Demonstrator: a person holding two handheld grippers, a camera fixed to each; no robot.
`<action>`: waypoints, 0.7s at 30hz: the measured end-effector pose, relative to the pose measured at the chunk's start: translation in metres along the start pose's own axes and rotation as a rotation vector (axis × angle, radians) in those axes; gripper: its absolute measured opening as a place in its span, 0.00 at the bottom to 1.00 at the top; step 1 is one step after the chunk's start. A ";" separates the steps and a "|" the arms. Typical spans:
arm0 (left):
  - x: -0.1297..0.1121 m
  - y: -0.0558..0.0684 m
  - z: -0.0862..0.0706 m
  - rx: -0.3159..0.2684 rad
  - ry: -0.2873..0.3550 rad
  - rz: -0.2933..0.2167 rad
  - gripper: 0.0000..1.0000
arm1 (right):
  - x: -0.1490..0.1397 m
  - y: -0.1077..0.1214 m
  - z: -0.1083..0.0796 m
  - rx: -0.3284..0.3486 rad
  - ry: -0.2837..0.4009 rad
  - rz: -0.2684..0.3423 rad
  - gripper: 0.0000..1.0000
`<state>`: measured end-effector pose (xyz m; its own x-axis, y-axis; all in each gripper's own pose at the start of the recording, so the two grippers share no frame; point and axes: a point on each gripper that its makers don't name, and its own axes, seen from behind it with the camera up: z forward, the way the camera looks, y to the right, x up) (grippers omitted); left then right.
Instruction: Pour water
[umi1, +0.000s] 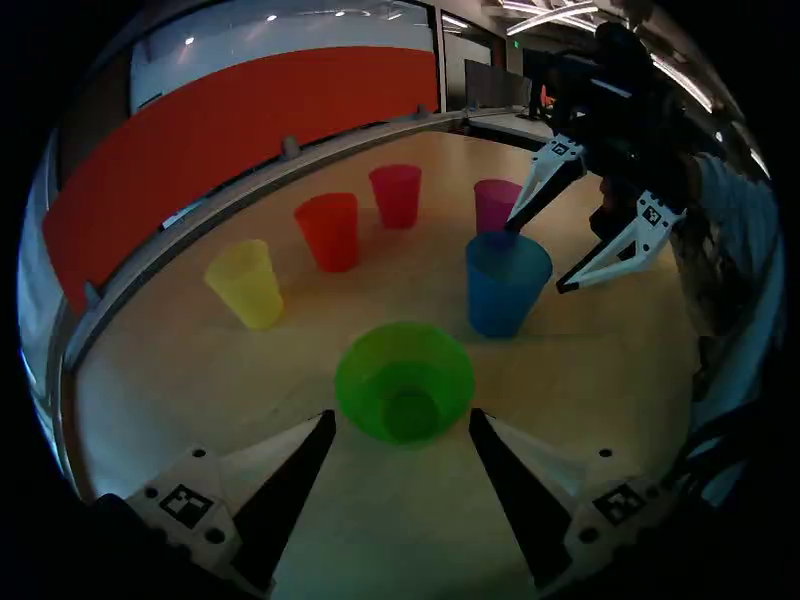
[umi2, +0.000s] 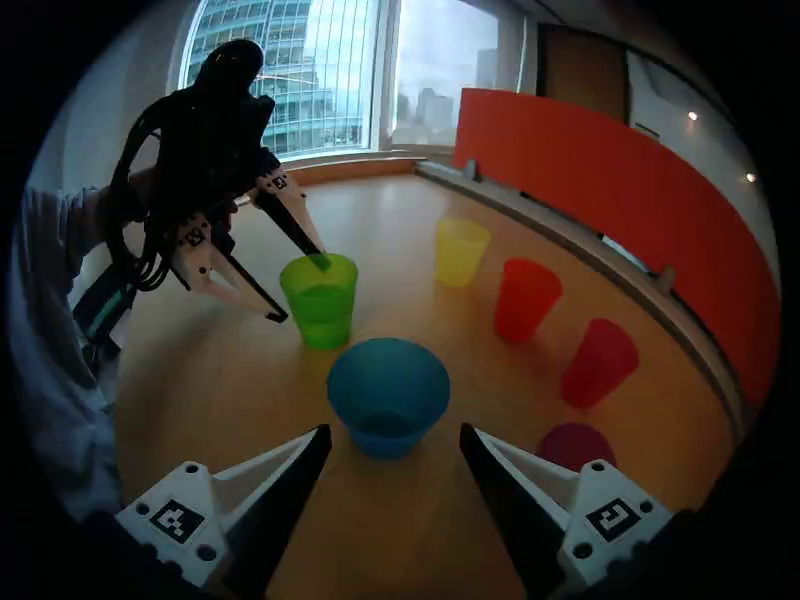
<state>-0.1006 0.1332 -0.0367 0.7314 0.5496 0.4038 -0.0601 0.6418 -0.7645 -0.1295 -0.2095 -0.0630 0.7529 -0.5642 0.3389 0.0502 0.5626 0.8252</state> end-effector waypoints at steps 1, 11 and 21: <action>-0.001 0.000 -0.002 0.003 0.001 -0.002 1.00 | -0.001 0.000 -0.003 -0.002 0.001 0.002 1.00; -0.010 -0.007 -0.021 0.044 0.015 -0.034 1.00 | -0.010 0.001 -0.024 -0.031 0.021 0.029 1.00; -0.008 -0.020 -0.043 0.107 0.070 -0.081 1.00 | -0.011 0.005 -0.044 -0.080 0.051 0.048 1.00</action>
<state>-0.0758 0.0927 -0.0464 0.7823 0.4573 0.4231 -0.0683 0.7380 -0.6714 -0.1089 -0.1736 -0.0823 0.7877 -0.5055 0.3522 0.0639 0.6356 0.7694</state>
